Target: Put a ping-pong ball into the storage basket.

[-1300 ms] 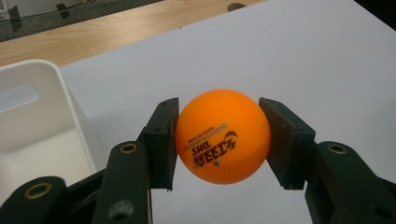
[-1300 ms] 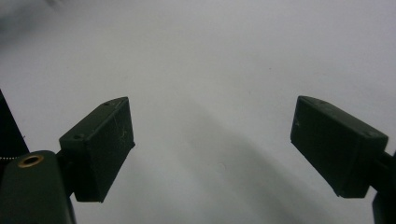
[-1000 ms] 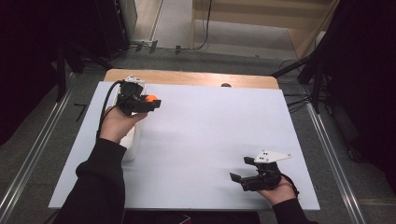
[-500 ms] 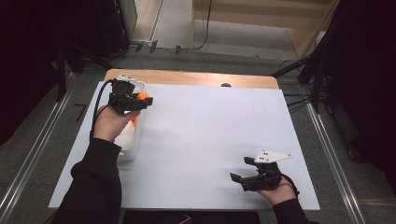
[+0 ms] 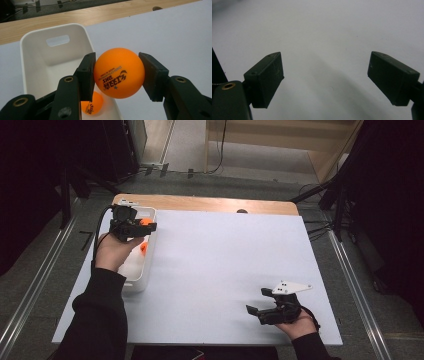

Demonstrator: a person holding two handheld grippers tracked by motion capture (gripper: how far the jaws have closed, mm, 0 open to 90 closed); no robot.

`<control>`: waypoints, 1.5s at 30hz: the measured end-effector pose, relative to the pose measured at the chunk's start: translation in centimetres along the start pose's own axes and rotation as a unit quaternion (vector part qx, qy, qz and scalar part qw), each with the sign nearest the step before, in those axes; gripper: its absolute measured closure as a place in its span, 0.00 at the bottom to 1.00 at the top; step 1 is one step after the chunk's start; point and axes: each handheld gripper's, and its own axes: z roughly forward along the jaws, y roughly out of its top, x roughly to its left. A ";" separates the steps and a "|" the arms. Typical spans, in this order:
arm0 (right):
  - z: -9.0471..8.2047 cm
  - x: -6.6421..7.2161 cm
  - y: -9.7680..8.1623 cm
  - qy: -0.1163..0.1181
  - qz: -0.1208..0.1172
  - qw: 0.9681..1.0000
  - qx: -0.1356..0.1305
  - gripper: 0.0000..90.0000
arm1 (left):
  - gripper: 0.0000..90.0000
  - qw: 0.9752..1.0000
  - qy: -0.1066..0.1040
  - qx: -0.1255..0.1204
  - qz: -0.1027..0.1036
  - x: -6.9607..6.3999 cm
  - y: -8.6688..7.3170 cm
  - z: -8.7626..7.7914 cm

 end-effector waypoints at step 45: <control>0.0 0.0 0.1 0.000 0.004 1.000 -0.002 0.13 | 0.56 1.000 0.023 -0.007 -0.015 1.4 -3.7 -3.1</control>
